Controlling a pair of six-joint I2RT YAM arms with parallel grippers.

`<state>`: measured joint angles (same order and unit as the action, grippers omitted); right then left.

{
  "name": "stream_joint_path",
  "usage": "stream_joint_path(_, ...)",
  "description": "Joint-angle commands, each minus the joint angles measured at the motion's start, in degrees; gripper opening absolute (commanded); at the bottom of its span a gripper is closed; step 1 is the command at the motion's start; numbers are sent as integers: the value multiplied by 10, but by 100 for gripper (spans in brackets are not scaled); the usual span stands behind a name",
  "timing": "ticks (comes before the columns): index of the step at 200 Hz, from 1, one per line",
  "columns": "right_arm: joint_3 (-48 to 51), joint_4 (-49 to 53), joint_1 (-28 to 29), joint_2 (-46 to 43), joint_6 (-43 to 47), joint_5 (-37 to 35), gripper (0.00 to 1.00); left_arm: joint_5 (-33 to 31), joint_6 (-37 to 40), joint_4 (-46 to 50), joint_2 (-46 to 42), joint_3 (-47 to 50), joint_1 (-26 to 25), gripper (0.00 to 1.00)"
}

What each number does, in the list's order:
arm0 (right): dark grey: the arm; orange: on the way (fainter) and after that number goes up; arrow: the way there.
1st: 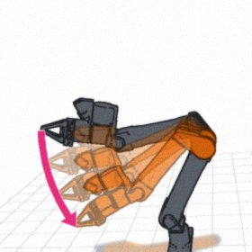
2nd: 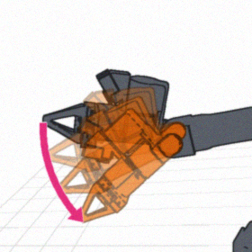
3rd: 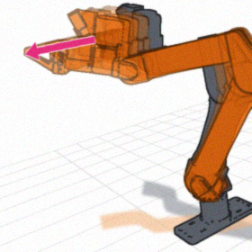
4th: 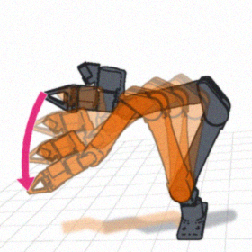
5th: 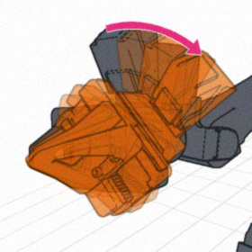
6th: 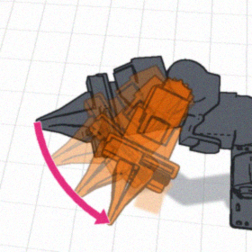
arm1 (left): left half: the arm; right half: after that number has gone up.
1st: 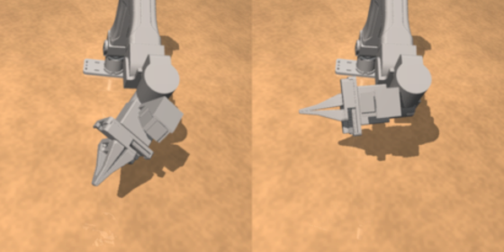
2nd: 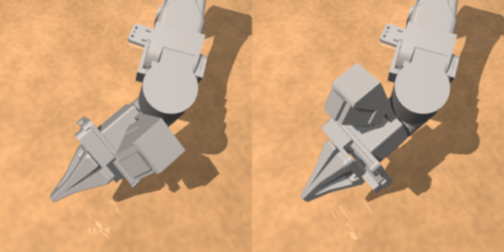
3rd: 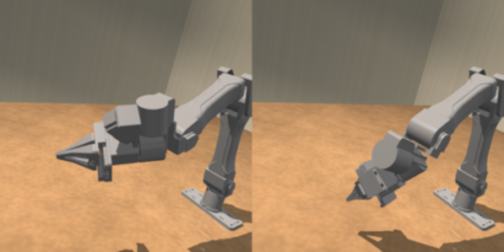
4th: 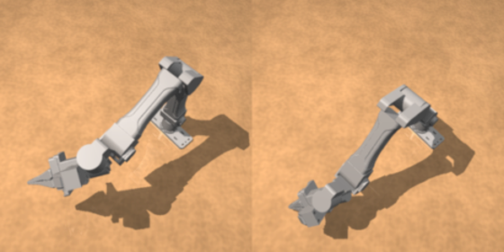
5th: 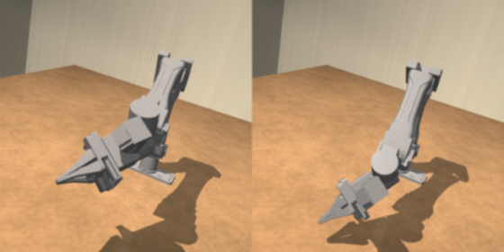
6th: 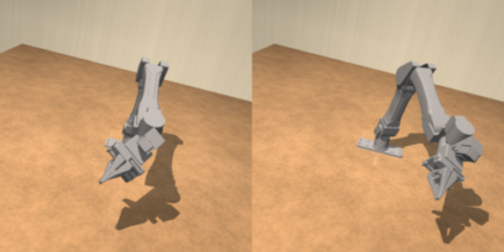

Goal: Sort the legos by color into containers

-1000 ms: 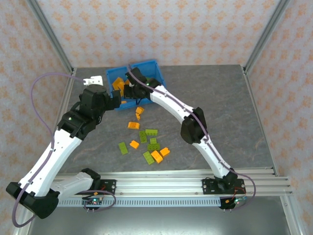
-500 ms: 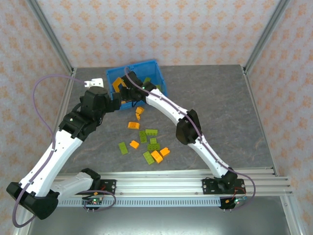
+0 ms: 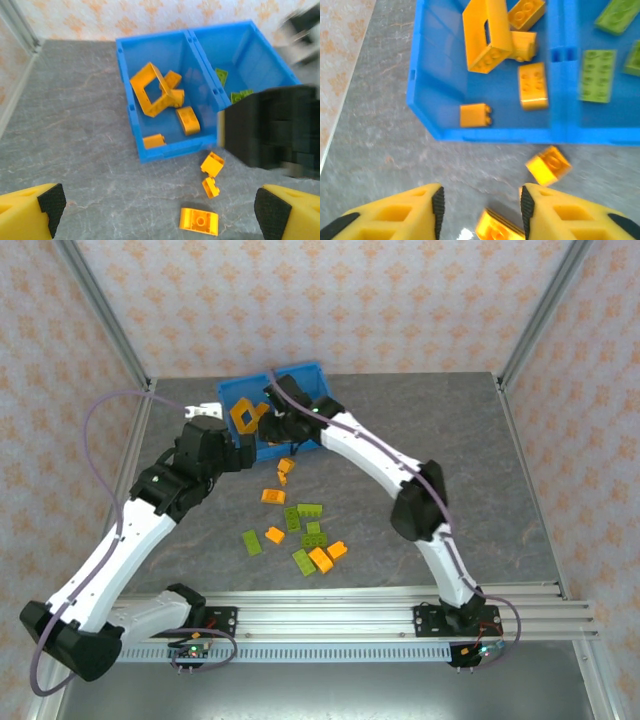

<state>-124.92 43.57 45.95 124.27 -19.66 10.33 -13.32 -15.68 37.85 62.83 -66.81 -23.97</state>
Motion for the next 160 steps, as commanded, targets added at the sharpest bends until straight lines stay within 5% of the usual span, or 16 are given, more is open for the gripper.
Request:
stream_joint_path(1,102,-13,-7,-106,69,-63,50,47,20,-17,43,12,-1,100)
stream_joint_path(67,349,-71,-39,-298,33,-103,72,137,-75,-11,267,-40,-1,100)
stream_joint_path(119,366,-37,-61,-315,20,-129,76,159,-122,-27,388,-87,-2,91)
stream_joint_path(160,376,-37,-64,-322,19,-143,77,154,-164,-30,447,-110,-2,75)
